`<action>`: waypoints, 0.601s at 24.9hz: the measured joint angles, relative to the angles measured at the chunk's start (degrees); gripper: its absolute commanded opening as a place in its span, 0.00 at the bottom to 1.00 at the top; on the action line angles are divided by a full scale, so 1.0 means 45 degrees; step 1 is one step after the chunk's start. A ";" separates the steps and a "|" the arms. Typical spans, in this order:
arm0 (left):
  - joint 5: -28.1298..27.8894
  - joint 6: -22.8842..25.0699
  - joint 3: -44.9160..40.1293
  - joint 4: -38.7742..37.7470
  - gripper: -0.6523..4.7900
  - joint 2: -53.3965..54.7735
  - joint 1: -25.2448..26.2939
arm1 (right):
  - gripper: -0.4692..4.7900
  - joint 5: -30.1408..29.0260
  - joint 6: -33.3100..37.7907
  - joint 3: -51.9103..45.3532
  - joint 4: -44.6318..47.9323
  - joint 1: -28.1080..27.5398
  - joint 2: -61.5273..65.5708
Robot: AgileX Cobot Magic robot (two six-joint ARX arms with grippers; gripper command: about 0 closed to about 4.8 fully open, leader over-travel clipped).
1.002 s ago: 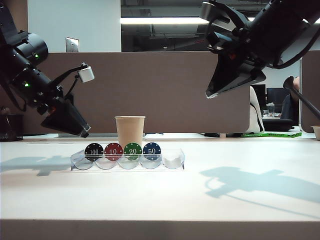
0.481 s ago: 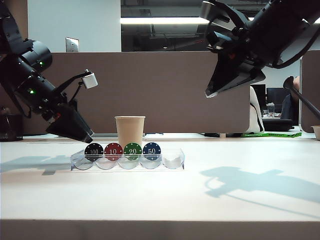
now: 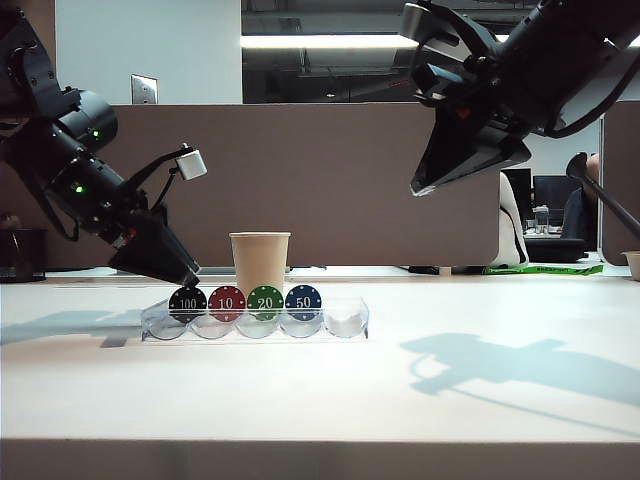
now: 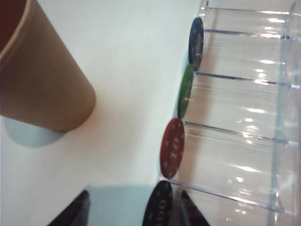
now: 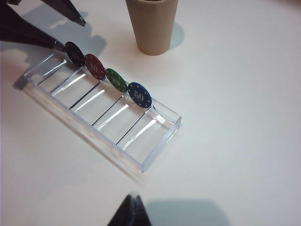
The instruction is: Pick up the chip with the greater value and put it into the paper cup.
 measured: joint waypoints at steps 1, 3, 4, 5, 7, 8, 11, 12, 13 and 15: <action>0.0005 -0.0005 0.0024 0.0010 0.56 0.0000 0.0000 | 0.09 0.0000 0.0000 0.0000 0.0000 0.0000 0.0000; 0.0005 -0.0005 0.0024 0.0024 0.56 0.0000 0.0000 | 0.09 0.0000 0.0000 0.0000 0.0000 0.0000 0.0000; 0.0005 -0.0005 0.0024 0.0010 0.56 0.0005 0.0000 | 0.09 0.0000 0.0000 0.0000 0.0000 0.0000 0.0000; 0.0005 -0.0005 0.0024 -0.0005 0.56 0.0010 0.0000 | 0.09 0.0000 0.0000 0.0000 0.0000 0.0000 0.0000; 0.0034 -0.0005 0.0024 -0.0015 0.56 0.0010 0.0000 | 0.09 0.0000 0.0000 0.0000 0.0000 0.0000 0.0000; 0.0044 -0.0005 0.0024 -0.0015 0.56 0.0010 0.0000 | 0.09 0.0000 0.0000 0.0000 0.0000 0.0000 0.0000; 0.0049 -0.0005 0.0024 -0.0015 0.56 0.0010 -0.0005 | 0.09 0.0000 0.0000 0.0000 0.0000 0.0000 0.0000; 0.0049 -0.0005 0.0024 -0.0015 0.56 0.0010 -0.0005 | 0.09 0.0000 0.0000 0.0000 0.0000 0.0000 0.0000; 0.0049 -0.0005 0.0024 -0.0019 0.56 0.0010 -0.0005 | 0.09 0.0005 0.0000 0.0000 0.0000 0.0000 0.0000; 0.0049 -0.0015 0.0024 -0.0107 0.56 0.0010 -0.0005 | 0.09 0.0000 0.0000 0.0000 0.0005 0.0000 0.0000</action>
